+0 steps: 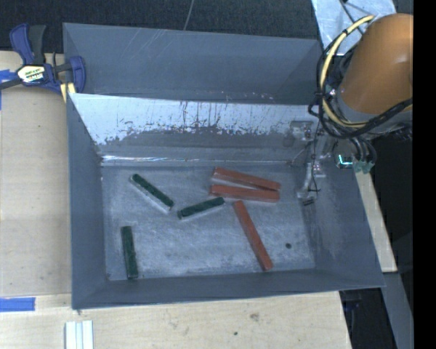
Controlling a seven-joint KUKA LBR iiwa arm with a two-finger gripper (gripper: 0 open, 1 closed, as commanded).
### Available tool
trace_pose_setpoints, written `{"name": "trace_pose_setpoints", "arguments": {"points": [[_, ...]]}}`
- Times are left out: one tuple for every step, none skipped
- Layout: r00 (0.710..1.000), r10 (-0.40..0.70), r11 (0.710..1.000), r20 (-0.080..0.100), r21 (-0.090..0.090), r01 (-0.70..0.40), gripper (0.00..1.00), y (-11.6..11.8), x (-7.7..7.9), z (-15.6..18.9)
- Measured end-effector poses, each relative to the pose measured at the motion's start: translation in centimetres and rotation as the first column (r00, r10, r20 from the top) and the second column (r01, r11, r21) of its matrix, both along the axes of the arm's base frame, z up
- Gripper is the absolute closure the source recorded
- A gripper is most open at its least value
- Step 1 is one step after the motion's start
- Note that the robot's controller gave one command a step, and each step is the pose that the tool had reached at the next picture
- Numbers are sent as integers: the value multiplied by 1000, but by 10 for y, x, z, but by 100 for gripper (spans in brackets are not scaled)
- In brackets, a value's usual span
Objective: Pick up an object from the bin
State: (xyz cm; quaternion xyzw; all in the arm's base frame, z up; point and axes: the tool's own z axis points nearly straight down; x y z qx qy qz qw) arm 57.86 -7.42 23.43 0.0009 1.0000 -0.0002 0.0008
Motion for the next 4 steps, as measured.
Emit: {"name": "trace_pose_setpoints", "arguments": {"points": [[1000,1,1000,3,0,-1,0,0,1,1],[1000,-22,1000,9,-1,22,0,10,-4,-50],[1000,-13,1000,7,0,13,0,44,30,-131],[986,164,986,0,0,-164,100,3,28,-150]]}}
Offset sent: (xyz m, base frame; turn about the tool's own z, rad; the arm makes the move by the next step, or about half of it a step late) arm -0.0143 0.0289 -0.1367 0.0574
